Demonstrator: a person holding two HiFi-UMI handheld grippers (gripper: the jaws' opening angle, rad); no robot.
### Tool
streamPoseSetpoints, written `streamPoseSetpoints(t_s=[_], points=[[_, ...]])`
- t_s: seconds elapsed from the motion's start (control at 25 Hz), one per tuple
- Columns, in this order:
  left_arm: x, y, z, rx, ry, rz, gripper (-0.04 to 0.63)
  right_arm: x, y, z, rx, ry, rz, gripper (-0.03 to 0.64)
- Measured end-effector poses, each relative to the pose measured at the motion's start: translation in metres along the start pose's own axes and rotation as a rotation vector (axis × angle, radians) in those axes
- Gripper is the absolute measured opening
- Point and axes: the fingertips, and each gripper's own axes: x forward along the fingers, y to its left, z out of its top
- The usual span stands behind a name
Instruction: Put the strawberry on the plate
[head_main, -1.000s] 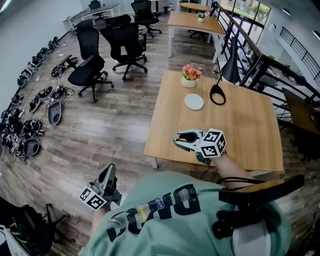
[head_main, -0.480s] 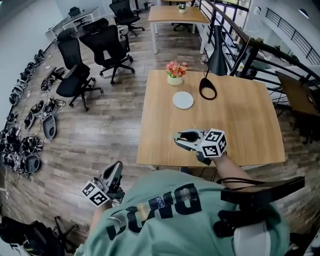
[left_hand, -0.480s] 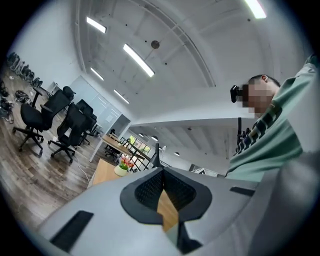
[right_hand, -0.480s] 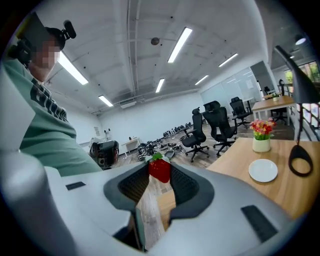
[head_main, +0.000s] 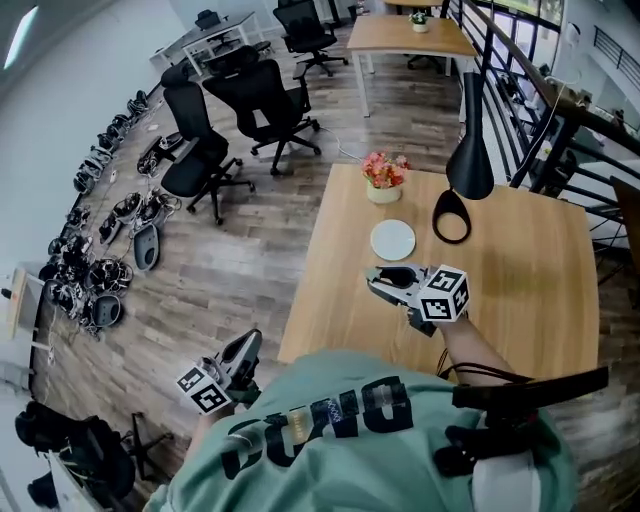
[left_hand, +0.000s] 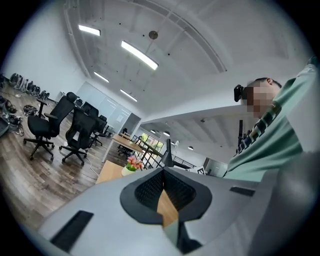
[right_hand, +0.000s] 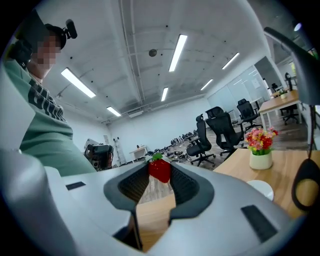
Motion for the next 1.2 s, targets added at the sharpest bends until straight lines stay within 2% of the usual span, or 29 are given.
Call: streamPoseSetpoints(t_s=[0.24,0.48,0.6,0.72,0.84,0.92,1.0,1.2], points=[[0.068,-0.014,-0.015,0.025,0.159,-0.023,0.003,-0.030,-0.046,-0.033,0.099,-0.025,-0.017,0.132],[0.089,0.012,-0.038,-0.041,0.232,-0.092,0.003,-0.032,-0.062,-0.067,0.159,0.005,-0.092,0.132],[0.089,0.038,-0.044,-0.057,0.245,-0.171,0.003,-0.020,-0.058,-0.070,0.139,0.023,-0.160,0.132],[0.090,0.063,-0.050,-0.063,0.264,-0.301,0.003,-0.008,-0.052,-0.060,0.114,0.036,-0.274,0.132],[0.082,0.091,-0.046,-0.035,0.311,-0.404,0.003,0.011,-0.024,-0.052,0.146,-0.016,-0.347,0.132],[0.090,0.103,-0.033,-0.015,0.312,-0.438,0.003,0.018,-0.006,-0.054,0.129,0.014,-0.359,0.132],[0.105,0.102,-0.020,-0.024,0.274,-0.453,0.003,0.013,0.000,-0.051,0.108,0.068,-0.370,0.132],[0.116,0.067,-0.013,-0.069,0.188,-0.485,0.003,-0.005,-0.009,-0.024,0.101,0.076,-0.374,0.132]])
